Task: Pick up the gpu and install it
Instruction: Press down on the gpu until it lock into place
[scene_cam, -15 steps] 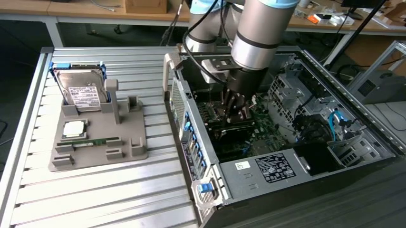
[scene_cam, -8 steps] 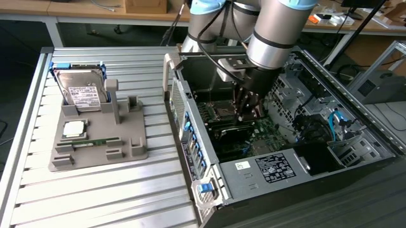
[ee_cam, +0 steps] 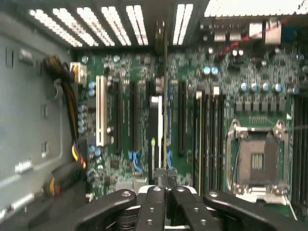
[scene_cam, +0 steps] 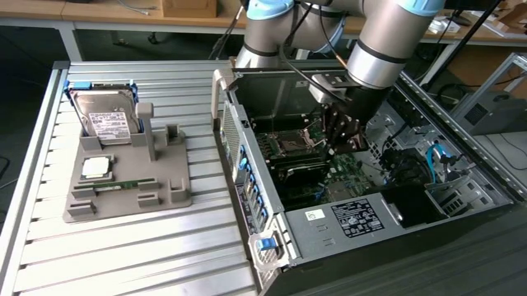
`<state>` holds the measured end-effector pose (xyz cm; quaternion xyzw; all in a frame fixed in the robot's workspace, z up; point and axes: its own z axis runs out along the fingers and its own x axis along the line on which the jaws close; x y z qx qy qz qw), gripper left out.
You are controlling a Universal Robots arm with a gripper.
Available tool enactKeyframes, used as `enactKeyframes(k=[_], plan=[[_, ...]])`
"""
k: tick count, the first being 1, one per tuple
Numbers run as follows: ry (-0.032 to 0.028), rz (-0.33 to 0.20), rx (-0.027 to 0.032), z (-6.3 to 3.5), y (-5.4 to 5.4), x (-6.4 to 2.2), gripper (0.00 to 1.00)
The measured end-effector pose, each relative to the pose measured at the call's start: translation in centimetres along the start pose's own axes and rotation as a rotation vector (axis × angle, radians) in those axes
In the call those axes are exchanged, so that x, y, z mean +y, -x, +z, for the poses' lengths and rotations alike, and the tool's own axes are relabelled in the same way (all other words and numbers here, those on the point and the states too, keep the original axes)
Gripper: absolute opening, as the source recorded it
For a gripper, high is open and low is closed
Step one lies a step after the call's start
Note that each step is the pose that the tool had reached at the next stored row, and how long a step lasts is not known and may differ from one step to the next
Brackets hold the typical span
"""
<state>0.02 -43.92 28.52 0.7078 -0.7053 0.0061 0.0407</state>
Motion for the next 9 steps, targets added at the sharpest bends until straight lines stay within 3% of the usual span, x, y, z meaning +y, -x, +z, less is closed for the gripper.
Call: enactKeyframes(k=[3, 9], plan=[[0.003, -0.001, -0.0004, -0.01, 0.0, -0.66, 0.11], [0.0031, -0.002, -0.0003, -0.02, 0.0, -0.73, 0.11]])
